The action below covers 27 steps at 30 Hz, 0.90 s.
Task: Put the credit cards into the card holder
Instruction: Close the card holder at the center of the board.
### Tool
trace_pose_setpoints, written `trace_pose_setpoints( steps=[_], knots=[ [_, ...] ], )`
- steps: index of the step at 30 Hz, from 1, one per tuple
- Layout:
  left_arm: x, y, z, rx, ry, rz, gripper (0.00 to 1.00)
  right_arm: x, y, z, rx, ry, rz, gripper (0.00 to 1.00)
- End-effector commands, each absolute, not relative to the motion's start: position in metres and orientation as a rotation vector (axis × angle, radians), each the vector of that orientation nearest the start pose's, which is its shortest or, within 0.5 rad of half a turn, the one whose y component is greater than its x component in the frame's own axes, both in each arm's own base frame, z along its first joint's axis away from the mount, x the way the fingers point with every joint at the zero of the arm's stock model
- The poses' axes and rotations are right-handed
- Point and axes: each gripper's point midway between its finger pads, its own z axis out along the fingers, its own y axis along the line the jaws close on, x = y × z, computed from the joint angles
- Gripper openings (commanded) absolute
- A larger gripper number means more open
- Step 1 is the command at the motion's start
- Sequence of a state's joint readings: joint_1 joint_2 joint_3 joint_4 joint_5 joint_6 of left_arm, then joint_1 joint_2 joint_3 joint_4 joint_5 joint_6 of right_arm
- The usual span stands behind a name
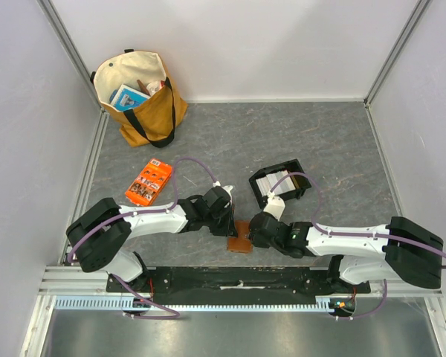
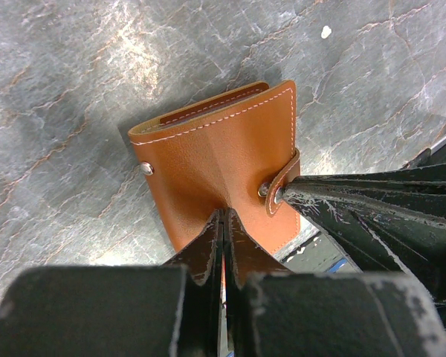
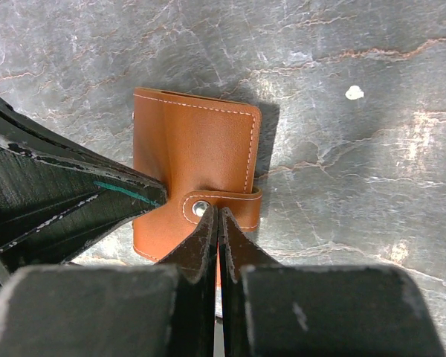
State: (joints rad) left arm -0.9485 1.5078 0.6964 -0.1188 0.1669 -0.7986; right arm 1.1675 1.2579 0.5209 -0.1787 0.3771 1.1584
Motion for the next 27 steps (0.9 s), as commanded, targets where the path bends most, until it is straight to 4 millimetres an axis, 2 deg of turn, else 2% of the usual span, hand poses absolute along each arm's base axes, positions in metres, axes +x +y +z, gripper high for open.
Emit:
trace_pose_setpoints(
  steps=[1, 17, 27],
  knots=[
    [0.1441, -0.2939, 0.0176, 0.259, 2.761, -0.762, 0.02, 0.1517, 0.2782, 0.0488, 0.156, 2.449, 0.642, 0.04],
    [0.1427, -0.2939, 0.0181, 0.281, 2.758, -0.767, 0.02, 0.1535, 0.2808, 0.0466, 0.162, 2.448, 0.645, 0.06],
    [0.1427, -0.2934, 0.018, 0.282, 2.757, -0.765, 0.02, 0.1548, 0.2833, 0.05, 0.164, 2.443, 0.658, 0.11]
  ],
)
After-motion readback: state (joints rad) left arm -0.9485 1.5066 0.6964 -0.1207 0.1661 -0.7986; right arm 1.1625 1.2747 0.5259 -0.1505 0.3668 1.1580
